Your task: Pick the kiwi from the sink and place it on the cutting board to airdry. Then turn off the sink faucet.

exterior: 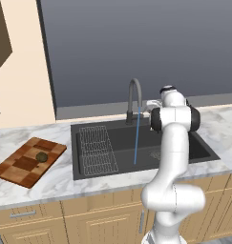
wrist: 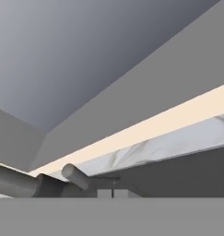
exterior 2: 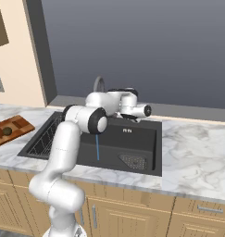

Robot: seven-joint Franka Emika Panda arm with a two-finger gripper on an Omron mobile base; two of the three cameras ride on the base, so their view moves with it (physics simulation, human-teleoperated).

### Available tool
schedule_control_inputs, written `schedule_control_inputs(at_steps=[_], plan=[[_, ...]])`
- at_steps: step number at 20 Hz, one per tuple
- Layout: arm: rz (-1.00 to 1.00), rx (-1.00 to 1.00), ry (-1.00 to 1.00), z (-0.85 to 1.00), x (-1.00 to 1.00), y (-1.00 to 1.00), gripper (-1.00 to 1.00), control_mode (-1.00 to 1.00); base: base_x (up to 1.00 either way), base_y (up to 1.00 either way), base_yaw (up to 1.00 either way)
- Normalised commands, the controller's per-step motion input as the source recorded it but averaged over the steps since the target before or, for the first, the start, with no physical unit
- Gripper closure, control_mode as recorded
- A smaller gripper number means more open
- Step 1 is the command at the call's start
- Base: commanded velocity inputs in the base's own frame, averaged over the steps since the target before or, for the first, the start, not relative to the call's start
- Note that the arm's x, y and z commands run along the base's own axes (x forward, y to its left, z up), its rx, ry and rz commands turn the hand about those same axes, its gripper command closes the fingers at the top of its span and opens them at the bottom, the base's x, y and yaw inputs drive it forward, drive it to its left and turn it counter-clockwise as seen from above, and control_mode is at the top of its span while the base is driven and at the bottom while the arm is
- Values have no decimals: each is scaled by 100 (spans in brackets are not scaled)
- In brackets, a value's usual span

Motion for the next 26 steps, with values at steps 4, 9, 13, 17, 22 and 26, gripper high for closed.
schedule_control_inputs(at_steps=[4,9,13,17,22,26], plan=[[0,2,0,-10,23,0,100,-100,0,0,0],[0,3,2,-8,26,0,100,-100,0,0,0],[0,3,3,-10,30,0,100,-100,0,0,0],[0,2,2,-12,32,0,100,-100,0,0,0],[0,2,2,-11,33,-1,100,-100,0,0,0],[0,2,2,-12,32,0,100,-100,0,0,0]])
